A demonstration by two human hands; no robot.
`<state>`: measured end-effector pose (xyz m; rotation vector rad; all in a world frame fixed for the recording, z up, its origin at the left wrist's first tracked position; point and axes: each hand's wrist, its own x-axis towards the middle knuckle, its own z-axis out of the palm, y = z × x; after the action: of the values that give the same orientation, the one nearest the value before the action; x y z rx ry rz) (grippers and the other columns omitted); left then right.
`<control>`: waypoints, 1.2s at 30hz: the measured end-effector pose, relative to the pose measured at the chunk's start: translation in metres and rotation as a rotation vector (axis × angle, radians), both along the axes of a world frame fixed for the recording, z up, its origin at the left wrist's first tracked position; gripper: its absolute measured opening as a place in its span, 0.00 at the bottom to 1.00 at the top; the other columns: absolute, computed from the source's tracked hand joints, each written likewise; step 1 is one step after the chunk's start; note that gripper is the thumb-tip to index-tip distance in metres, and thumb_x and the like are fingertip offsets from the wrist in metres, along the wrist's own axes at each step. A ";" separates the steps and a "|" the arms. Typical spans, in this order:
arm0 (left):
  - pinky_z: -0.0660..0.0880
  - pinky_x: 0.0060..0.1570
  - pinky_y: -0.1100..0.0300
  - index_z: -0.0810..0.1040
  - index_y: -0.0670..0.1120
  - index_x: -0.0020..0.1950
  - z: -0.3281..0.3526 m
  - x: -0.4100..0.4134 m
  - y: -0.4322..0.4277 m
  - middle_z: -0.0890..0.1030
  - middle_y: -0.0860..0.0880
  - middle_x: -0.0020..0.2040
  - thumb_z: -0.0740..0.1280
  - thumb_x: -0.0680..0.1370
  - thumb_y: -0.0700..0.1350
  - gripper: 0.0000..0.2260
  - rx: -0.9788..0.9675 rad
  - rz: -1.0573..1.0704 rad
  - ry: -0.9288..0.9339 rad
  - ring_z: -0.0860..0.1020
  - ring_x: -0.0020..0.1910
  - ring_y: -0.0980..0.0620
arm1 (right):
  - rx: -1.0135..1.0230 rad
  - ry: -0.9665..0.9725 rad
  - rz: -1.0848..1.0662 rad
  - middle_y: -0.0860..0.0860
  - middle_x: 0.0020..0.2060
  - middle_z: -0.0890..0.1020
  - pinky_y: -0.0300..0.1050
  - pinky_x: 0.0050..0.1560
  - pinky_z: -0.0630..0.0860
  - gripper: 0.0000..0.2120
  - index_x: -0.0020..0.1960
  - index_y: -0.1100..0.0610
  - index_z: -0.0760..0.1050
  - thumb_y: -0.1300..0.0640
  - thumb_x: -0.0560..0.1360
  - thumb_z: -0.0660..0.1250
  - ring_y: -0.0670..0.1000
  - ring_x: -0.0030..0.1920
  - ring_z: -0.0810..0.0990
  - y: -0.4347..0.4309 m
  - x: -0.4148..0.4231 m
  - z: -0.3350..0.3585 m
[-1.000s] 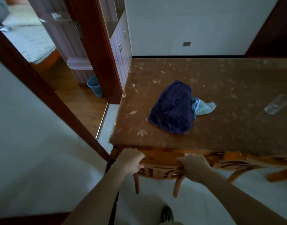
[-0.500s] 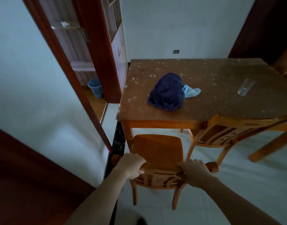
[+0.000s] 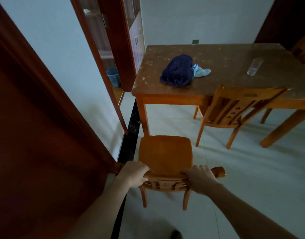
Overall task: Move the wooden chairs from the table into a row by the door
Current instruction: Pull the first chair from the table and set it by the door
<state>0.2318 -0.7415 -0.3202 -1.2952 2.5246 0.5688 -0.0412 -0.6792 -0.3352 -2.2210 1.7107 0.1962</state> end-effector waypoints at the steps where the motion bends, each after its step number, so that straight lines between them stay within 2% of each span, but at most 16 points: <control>1: 0.80 0.60 0.51 0.80 0.52 0.68 -0.003 0.005 0.014 0.86 0.50 0.57 0.68 0.83 0.53 0.14 -0.016 -0.006 -0.002 0.85 0.52 0.49 | -0.011 -0.006 0.001 0.45 0.46 0.79 0.43 0.49 0.75 0.11 0.65 0.44 0.75 0.45 0.84 0.64 0.47 0.42 0.75 0.014 0.003 -0.002; 3: 0.79 0.58 0.53 0.80 0.52 0.69 -0.007 0.015 0.040 0.86 0.50 0.57 0.69 0.83 0.53 0.15 -0.052 -0.016 0.007 0.85 0.53 0.48 | -0.031 -0.021 0.000 0.43 0.43 0.74 0.41 0.47 0.73 0.11 0.65 0.44 0.75 0.45 0.84 0.65 0.46 0.41 0.75 0.040 0.011 -0.006; 9: 0.76 0.49 0.56 0.81 0.52 0.66 -0.021 0.047 0.118 0.86 0.51 0.55 0.68 0.83 0.54 0.13 -0.083 -0.035 -0.020 0.85 0.51 0.49 | -0.014 -0.009 -0.003 0.41 0.36 0.68 0.42 0.44 0.71 0.11 0.64 0.44 0.74 0.45 0.84 0.64 0.46 0.38 0.75 0.122 0.042 -0.023; 12: 0.76 0.53 0.55 0.81 0.54 0.68 -0.022 0.061 0.152 0.86 0.51 0.56 0.69 0.83 0.53 0.14 -0.074 -0.037 -0.007 0.84 0.54 0.48 | 0.004 -0.002 -0.002 0.42 0.38 0.71 0.42 0.43 0.71 0.11 0.65 0.43 0.75 0.45 0.84 0.64 0.47 0.38 0.75 0.158 0.055 -0.026; 15: 0.77 0.59 0.52 0.79 0.56 0.71 -0.024 0.071 0.179 0.86 0.52 0.59 0.69 0.83 0.54 0.16 -0.073 -0.040 -0.013 0.84 0.57 0.49 | -0.011 -0.022 -0.007 0.41 0.36 0.69 0.42 0.42 0.71 0.10 0.65 0.43 0.75 0.46 0.84 0.64 0.46 0.37 0.74 0.187 0.064 -0.028; 19: 0.76 0.57 0.55 0.79 0.59 0.71 -0.033 0.078 0.206 0.86 0.54 0.60 0.68 0.83 0.54 0.16 -0.056 -0.012 -0.017 0.84 0.56 0.51 | 0.000 -0.005 0.001 0.43 0.41 0.72 0.44 0.43 0.74 0.10 0.64 0.44 0.75 0.46 0.84 0.64 0.48 0.39 0.77 0.214 0.072 -0.030; 22: 0.77 0.57 0.54 0.79 0.60 0.71 -0.037 0.079 0.219 0.86 0.54 0.59 0.69 0.83 0.54 0.16 -0.043 0.000 -0.038 0.84 0.55 0.51 | 0.008 0.006 -0.001 0.46 0.46 0.80 0.48 0.49 0.78 0.10 0.64 0.43 0.75 0.45 0.85 0.62 0.52 0.46 0.85 0.228 0.075 -0.034; 24: 0.76 0.57 0.54 0.79 0.60 0.71 -0.039 0.080 0.225 0.86 0.54 0.59 0.69 0.83 0.54 0.16 -0.028 0.011 -0.030 0.84 0.55 0.51 | 0.023 0.025 0.003 0.48 0.50 0.84 0.49 0.51 0.79 0.10 0.64 0.43 0.75 0.44 0.85 0.61 0.53 0.49 0.86 0.233 0.074 -0.035; 27: 0.75 0.55 0.55 0.79 0.59 0.70 -0.042 0.080 0.230 0.86 0.53 0.58 0.70 0.82 0.54 0.16 -0.030 0.034 -0.026 0.84 0.54 0.50 | 0.028 0.020 0.007 0.47 0.52 0.85 0.48 0.52 0.79 0.10 0.64 0.43 0.75 0.43 0.85 0.61 0.52 0.51 0.86 0.236 0.073 -0.037; 31: 0.74 0.52 0.58 0.80 0.59 0.68 -0.045 0.081 0.232 0.86 0.54 0.55 0.70 0.82 0.55 0.15 -0.027 0.047 -0.024 0.84 0.52 0.52 | 0.044 0.008 0.002 0.47 0.49 0.82 0.48 0.51 0.77 0.10 0.64 0.43 0.75 0.43 0.85 0.61 0.52 0.50 0.85 0.240 0.073 -0.038; 36: 0.79 0.55 0.56 0.80 0.60 0.69 -0.053 0.084 0.241 0.87 0.56 0.54 0.70 0.81 0.57 0.16 -0.023 0.054 -0.033 0.85 0.51 0.53 | 0.009 -0.003 -0.006 0.49 0.54 0.84 0.49 0.53 0.78 0.14 0.68 0.42 0.71 0.41 0.85 0.59 0.52 0.52 0.86 0.250 0.076 -0.045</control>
<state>0.3160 -0.5004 -0.3731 -1.3726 2.4835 0.5270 0.0343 -0.4290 -0.3805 -2.2079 1.7115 0.1983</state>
